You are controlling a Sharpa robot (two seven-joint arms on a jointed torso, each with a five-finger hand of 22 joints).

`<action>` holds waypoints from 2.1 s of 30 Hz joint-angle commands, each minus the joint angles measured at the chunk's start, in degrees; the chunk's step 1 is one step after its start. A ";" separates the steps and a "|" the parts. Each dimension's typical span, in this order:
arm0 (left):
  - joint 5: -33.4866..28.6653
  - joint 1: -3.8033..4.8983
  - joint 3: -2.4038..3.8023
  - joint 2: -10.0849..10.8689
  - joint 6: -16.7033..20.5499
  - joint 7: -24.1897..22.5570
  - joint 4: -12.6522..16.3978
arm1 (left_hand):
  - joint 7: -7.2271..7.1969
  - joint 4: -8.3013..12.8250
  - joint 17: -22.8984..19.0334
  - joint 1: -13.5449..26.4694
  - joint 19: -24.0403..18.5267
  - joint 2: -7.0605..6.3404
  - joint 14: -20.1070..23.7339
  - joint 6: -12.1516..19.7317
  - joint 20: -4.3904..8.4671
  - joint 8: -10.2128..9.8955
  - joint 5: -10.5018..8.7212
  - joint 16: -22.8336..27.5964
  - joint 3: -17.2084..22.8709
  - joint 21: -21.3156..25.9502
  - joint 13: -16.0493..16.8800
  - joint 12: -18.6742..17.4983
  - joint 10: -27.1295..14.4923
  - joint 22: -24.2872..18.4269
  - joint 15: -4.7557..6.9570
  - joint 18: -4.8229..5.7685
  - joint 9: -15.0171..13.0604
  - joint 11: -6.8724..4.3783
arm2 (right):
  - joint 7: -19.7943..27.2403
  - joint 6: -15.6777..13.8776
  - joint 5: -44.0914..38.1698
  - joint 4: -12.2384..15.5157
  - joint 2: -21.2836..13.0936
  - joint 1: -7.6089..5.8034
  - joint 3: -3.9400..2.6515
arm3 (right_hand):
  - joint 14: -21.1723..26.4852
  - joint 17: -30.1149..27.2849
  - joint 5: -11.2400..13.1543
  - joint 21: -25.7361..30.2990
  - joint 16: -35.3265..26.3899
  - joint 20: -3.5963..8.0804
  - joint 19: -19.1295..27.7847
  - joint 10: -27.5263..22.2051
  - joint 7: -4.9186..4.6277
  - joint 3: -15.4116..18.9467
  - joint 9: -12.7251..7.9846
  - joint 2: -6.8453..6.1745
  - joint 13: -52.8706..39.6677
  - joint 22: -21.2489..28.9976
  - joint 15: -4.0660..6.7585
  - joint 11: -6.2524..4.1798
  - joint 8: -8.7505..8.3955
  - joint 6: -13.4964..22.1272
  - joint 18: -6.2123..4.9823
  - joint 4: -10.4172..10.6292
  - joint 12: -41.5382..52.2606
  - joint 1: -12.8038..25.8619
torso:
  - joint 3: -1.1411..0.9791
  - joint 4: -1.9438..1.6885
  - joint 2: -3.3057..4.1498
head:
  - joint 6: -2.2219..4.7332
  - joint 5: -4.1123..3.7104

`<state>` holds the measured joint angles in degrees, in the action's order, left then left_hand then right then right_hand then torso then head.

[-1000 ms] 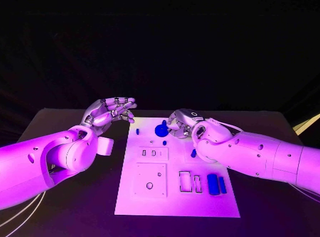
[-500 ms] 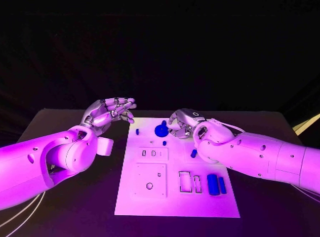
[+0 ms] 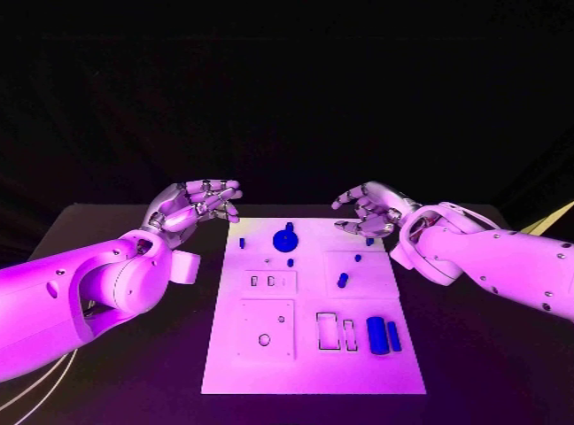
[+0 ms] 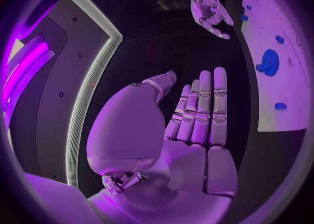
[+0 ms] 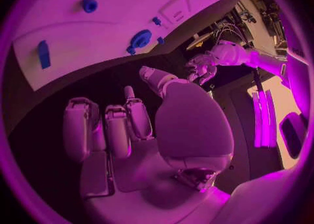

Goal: Assemble the parts on the task board

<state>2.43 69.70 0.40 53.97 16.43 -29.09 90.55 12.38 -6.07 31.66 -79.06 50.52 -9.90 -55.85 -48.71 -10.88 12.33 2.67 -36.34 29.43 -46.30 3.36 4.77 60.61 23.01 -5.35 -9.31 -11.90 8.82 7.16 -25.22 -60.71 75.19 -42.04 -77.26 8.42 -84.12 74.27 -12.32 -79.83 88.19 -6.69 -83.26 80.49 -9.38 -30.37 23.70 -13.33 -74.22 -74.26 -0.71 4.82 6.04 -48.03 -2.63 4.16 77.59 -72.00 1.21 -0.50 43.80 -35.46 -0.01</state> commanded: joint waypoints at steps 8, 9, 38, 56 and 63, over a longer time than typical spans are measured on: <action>0.34 0.06 0.04 0.00 -1.20 -0.44 0.01 | 0.39 0.48 -1.44 1.88 -3.71 -0.54 2.37 0.93 -0.64 0.31 0.53 2.89 -0.27 3.38 0.87 -0.46 -0.54 -1.55 -0.72 -1.07 -1.29 0.66 | 6.01 7.06 1.82 -0.84 -6.54 -0.15 0.04 | -3.79 8.28 -0.98 2.58 -1.62 0.31 1.67 -4.67 0.20 3.15 -0.42 -0.86 -0.24 -6.28 0.46 -0.42 -1.43 2.22 -0.83 -2.35 -1.82 -1.92 | -0.80 1.01 -0.50 | 0.07 -0.17; 0.38 0.05 0.04 -0.01 -1.21 -0.46 -0.02 | 0.39 0.58 -1.85 1.92 -4.27 -0.52 2.58 0.97 -0.84 0.32 0.53 3.63 -0.36 4.24 0.88 -0.44 -0.57 -2.12 -0.84 -1.08 -1.36 0.70 | 6.10 7.22 1.35 -1.24 -6.84 -0.04 0.04 | -3.79 8.28 -0.98 2.58 -1.62 0.31 1.67 -4.67 0.20 3.15 -0.42 -0.86 -0.24 -6.28 0.46 -0.42 -1.43 2.22 -0.83 -2.35 -1.82 -1.92 | -0.81 1.02 -0.51 | 0.10 -0.23; 0.59 0.02 0.03 -0.11 -1.30 -0.56 -0.34 | 0.45 0.97 -3.54 2.00 -5.87 -0.20 3.19 0.92 -1.72 0.48 0.54 7.11 -0.47 8.14 0.93 -0.26 -0.45 -4.80 -1.31 -1.13 -1.70 0.85 | 3.34 7.86 -0.71 -11.76 -2.06 4.28 0.08 | -4.41 10.17 -1.06 1.17 -0.75 0.12 0.32 -3.34 -0.43 5.45 0.11 0.55 -1.28 -7.46 0.12 0.08 -0.45 0.10 -0.39 -1.52 -0.64 -2.15 | -0.51 0.75 -0.48 | -0.93 -0.15; 0.59 0.02 0.03 -0.09 -1.18 -0.46 -0.36 | 0.51 0.98 -3.57 1.99 -5.82 -0.12 3.11 0.89 -1.73 0.50 0.54 7.18 -0.43 8.21 0.94 -0.24 -0.43 -4.87 -1.31 -1.15 -1.72 0.87 | 1.80 6.48 -0.73 -12.97 0.25 5.05 0.08 | -4.62 10.81 -0.92 -0.83 -0.48 0.28 -1.20 -1.22 -0.03 4.49 0.76 2.33 -3.13 -9.06 0.37 -0.29 1.72 -4.08 0.13 0.26 1.28 -0.91 | -0.57 0.76 -0.53 | -1.11 0.17; 0.59 0.02 0.03 -0.11 -1.19 -0.38 -0.37 | 0.51 0.98 -3.57 1.99 -5.82 -0.12 3.11 0.89 -1.73 0.50 0.54 7.18 -0.43 8.21 0.94 -0.24 -0.43 -4.87 -1.31 -1.15 -1.72 0.87 | 1.57 5.92 -0.71 -13.13 0.82 5.14 0.08 | -4.67 10.98 -0.68 -1.24 -0.40 0.42 -1.48 -0.78 0.20 3.95 0.82 2.80 -3.50 -9.39 0.55 -0.49 2.14 -4.89 0.24 0.58 1.64 -0.69 | -0.60 0.76 -0.54 | -1.20 0.20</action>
<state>2.98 69.68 0.39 53.95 15.30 -29.40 90.11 12.38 -6.05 28.63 -78.53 45.03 -9.37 -53.40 -48.69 -12.50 12.33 2.66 -29.83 29.40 -39.14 3.37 4.77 60.01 18.98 -6.75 -9.31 -12.65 9.42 8.76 -19.17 -61.34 62.10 -41.34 -72.16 8.51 -84.12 74.27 -12.33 -79.55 87.32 -6.45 -83.12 78.94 -8.87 -26.88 23.83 -11.75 -74.22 -74.26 -0.69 4.71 6.88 -51.75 -2.65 3.75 78.14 -72.70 0.63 0.25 43.26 -36.61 0.17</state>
